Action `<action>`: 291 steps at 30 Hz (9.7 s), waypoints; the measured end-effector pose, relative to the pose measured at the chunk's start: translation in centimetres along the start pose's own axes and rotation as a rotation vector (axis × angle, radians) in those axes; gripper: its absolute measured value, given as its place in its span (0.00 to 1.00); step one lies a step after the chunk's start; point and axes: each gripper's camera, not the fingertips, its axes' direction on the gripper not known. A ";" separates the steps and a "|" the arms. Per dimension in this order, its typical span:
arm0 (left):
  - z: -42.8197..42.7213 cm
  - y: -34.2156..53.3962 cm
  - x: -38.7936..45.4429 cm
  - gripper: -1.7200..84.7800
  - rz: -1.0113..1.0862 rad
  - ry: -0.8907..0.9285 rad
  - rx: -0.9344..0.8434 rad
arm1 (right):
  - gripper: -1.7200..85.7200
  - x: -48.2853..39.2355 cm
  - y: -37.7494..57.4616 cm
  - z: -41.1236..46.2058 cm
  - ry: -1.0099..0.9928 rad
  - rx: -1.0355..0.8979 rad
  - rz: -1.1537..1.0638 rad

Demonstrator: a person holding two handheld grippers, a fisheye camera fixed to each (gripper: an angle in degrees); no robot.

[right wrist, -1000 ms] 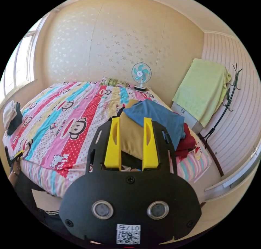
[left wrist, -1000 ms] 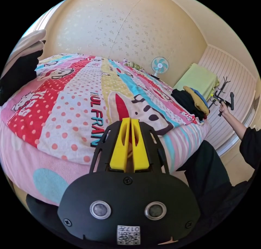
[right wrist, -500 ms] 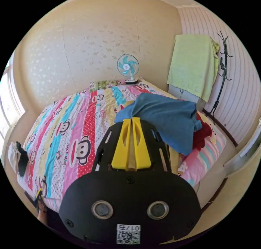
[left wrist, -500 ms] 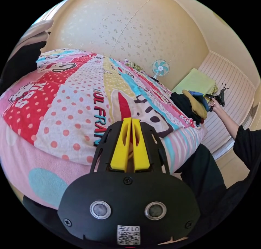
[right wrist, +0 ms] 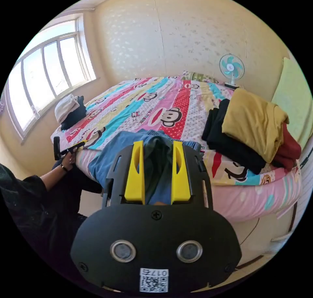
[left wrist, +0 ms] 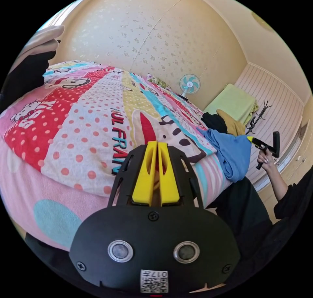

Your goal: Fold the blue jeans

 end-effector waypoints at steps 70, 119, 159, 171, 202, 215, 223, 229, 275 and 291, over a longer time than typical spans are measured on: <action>2.3 -8.3 4.4 0.12 -0.125 0.851 -0.111 | 0.14 14.6 7.7 -5.0 0.314 0.155 0.489; 41.1 -2.0 41.8 0.13 0.591 0.052 -0.676 | 0.12 35.0 40.1 0.5 -0.471 0.503 0.951; 10.1 -2.9 12.1 0.13 0.101 0.179 -0.387 | 0.12 -6.1 6.8 13.1 0.040 -0.125 0.009; 14.0 -3.7 12.3 0.19 -0.050 0.366 -0.333 | 0.11 15.1 7.9 -7.1 -0.383 0.409 0.457; 5.8 -4.5 6.3 0.16 -0.237 0.318 -0.387 | 0.18 9.3 13.0 2.6 -0.547 0.065 0.335; 6.1 -1.8 7.3 0.01 0.045 0.358 -0.641 | 0.04 4.0 9.9 0.6 -0.295 0.029 0.193; -2.0 2.0 -0.5 0.03 -0.096 -0.038 -0.927 | 0.06 14.5 18.4 -5.2 0.074 0.045 0.654; -2.3 1.8 -0.6 0.13 -0.183 0.077 -0.528 | 0.12 3.5 10.5 1.4 -0.284 0.010 0.218; 11.6 4.8 16.2 0.02 -0.058 0.987 -1.013 | 0.04 15.2 24.8 -8.1 -0.483 -0.049 0.281; 5.6 8.0 7.2 0.13 -0.199 0.621 -0.983 | 0.08 11.7 24.5 0.1 -0.258 -0.329 0.274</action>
